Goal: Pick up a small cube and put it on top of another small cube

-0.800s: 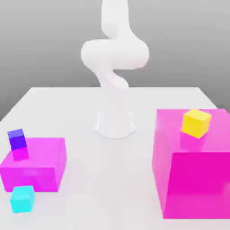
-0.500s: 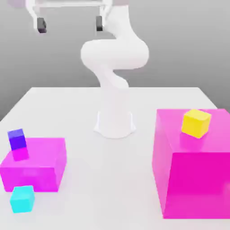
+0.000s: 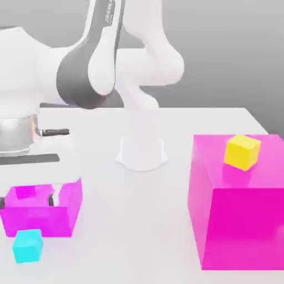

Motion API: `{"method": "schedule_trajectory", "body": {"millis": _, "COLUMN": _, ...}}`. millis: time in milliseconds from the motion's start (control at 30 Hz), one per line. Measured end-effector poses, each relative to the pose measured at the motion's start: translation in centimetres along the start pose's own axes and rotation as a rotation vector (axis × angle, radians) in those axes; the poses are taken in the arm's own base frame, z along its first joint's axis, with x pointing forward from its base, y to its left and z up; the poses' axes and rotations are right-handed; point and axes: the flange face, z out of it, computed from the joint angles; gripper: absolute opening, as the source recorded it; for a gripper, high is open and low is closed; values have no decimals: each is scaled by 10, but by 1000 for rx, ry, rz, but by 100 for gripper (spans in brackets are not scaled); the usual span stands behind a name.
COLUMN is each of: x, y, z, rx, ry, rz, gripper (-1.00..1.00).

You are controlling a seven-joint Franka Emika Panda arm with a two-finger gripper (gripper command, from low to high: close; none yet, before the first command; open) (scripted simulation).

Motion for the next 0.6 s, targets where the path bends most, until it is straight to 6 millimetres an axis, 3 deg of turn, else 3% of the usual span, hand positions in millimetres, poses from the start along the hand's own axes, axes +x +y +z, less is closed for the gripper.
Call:
{"method": "schedule_trajectory", "body": {"millis": 133, "x": -9, "y": 45, "z": 56, "rx": -78, "ry": -59, "rz": -14, "gripper": 0}}
{"method": "schedule_trajectory", "body": {"millis": 267, "x": -13, "y": 55, "z": 110, "rx": -89, "ry": -66, "rz": -16, "gripper": 0}}
{"method": "schedule_trajectory", "body": {"millis": 300, "x": -14, "y": 56, "z": 118, "rx": -89, "ry": -67, "rz": -16, "gripper": -100}}
{"method": "schedule_trajectory", "body": {"millis": 500, "x": -15, "y": 57, "z": 122, "rx": -89, "ry": -70, "rz": -15, "gripper": -100}}
{"method": "schedule_trajectory", "body": {"millis": 600, "x": -12, "y": 54, "z": 97, "rx": -90, "ry": -68, "rz": -17, "gripper": -100}}
